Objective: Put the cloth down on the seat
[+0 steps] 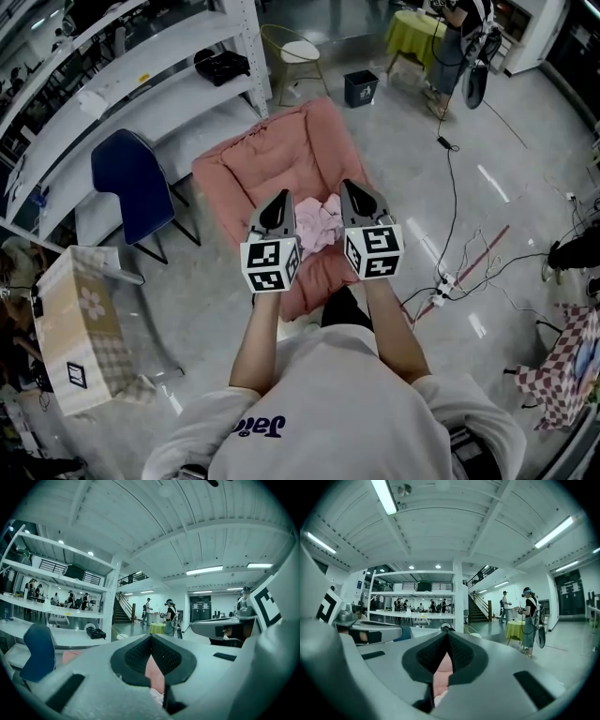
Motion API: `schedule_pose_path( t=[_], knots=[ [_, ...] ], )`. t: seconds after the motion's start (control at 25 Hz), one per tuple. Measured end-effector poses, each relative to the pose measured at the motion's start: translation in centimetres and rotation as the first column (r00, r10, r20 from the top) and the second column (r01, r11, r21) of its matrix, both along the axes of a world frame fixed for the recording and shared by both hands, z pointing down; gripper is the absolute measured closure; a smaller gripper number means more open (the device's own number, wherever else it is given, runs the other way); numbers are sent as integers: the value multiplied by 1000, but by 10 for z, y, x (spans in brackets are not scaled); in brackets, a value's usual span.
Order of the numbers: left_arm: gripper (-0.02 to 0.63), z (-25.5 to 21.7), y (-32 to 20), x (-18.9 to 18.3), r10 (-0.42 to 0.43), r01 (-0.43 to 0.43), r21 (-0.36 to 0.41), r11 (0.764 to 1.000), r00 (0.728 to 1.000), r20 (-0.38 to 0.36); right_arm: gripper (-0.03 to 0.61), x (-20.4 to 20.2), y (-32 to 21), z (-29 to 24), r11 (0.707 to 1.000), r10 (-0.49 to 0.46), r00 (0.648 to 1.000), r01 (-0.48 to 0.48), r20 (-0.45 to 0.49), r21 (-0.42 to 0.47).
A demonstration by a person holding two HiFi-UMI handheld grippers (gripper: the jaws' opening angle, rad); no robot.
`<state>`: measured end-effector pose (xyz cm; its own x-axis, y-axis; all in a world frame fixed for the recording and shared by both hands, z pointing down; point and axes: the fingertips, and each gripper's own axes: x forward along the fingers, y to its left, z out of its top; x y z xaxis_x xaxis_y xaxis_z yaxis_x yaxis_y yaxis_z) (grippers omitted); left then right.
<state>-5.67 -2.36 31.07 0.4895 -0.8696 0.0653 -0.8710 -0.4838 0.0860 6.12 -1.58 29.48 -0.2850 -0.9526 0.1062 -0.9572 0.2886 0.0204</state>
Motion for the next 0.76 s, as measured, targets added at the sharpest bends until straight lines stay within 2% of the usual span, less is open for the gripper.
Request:
schedule_pose_path(
  t=[0.4, 0.76],
  knots=[
    [600, -5, 6, 2, 27, -27, 2, 1000, 999, -37, 565, -6, 7, 1, 1000, -15, 1000, 15, 1, -4],
    [600, -4, 4, 9, 34, -33, 9, 999, 999, -28, 565, -8, 4, 6, 999, -45, 999, 45, 8, -10]
  ],
)
